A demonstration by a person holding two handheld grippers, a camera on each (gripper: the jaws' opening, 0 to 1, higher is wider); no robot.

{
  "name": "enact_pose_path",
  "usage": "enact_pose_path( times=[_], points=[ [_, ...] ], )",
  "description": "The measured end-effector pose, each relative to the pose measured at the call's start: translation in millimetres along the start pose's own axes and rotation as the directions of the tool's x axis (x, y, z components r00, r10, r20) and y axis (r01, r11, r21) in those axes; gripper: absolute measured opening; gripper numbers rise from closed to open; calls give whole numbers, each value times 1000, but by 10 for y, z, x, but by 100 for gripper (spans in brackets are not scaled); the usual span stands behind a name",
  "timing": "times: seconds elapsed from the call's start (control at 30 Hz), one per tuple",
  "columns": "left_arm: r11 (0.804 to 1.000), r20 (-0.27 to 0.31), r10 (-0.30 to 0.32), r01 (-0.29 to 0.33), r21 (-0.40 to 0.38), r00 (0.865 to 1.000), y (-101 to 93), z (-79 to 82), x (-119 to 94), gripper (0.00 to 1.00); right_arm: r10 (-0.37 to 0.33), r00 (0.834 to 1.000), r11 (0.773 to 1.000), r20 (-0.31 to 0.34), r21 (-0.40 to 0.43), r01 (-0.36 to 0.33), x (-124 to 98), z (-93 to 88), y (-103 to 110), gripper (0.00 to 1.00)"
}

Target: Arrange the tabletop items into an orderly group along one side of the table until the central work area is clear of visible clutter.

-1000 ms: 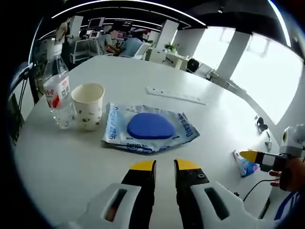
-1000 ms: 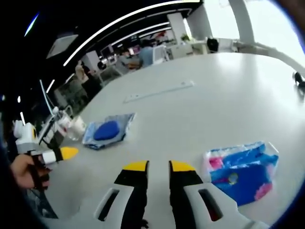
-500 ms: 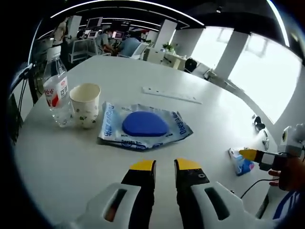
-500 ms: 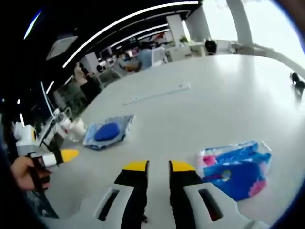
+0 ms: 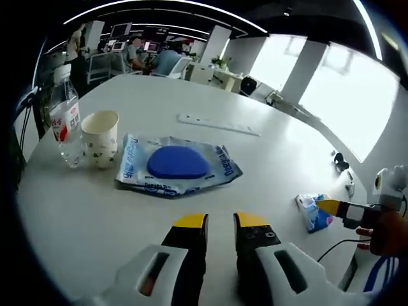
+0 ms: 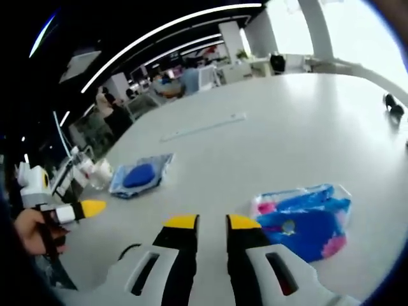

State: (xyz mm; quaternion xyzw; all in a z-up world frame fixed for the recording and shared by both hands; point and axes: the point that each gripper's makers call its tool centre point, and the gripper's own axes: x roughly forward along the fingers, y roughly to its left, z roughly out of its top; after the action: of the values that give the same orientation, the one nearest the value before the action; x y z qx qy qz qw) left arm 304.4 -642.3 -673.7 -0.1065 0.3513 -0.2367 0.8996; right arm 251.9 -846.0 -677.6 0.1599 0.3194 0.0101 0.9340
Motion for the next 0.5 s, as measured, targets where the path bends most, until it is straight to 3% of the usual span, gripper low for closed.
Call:
enact_pose_path(
  times=[0.5],
  points=[
    [998,-21,-57,57,23,998,-341,-68,154,17,-49,998,998,25,30,48,-158,32,-331,15]
  ],
)
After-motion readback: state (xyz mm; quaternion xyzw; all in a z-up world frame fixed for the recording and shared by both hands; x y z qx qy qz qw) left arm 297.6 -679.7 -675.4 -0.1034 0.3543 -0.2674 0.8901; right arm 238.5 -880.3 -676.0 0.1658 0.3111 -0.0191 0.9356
